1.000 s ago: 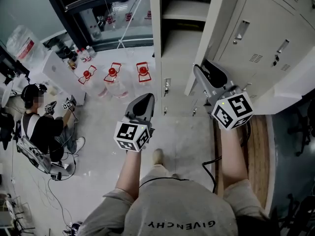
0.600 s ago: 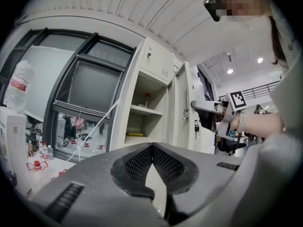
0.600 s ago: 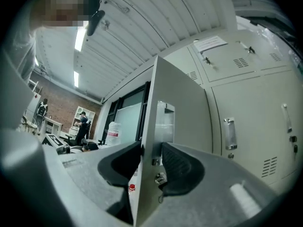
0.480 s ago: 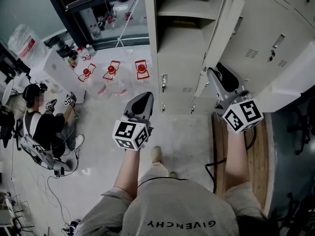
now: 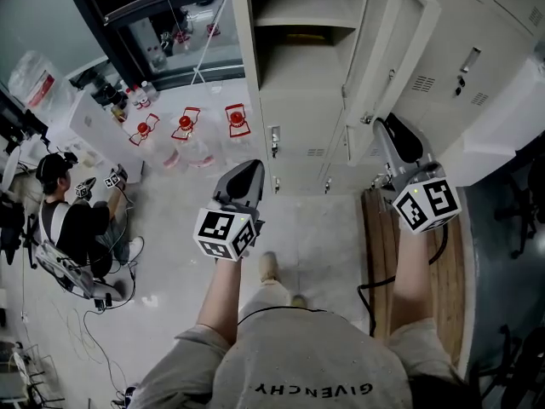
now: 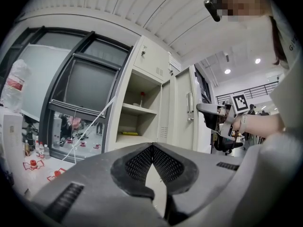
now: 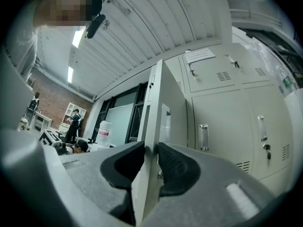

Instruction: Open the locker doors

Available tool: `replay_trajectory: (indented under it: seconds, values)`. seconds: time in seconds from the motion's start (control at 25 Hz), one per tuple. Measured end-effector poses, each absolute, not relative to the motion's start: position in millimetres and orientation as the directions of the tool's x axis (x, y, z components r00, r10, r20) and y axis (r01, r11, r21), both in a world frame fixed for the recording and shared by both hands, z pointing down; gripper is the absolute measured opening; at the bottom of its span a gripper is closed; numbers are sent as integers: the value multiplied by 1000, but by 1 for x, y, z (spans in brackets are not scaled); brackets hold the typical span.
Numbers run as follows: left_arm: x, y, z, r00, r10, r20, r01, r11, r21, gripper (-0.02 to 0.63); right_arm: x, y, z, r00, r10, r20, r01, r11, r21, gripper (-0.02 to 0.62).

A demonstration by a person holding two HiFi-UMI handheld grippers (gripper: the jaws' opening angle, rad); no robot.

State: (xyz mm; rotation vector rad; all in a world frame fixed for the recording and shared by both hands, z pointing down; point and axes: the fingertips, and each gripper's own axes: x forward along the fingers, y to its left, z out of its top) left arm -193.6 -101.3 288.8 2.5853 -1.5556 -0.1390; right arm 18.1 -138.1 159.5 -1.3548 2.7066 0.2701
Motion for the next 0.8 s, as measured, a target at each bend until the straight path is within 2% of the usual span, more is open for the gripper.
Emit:
replay_trajectory:
  seconds: [0.8]
  values:
    - [-191, -90, 287, 443, -896, -17, -884, -440, 155, -2, 95, -144, 160, -437, -879, -193, -899, 432, 65, 77]
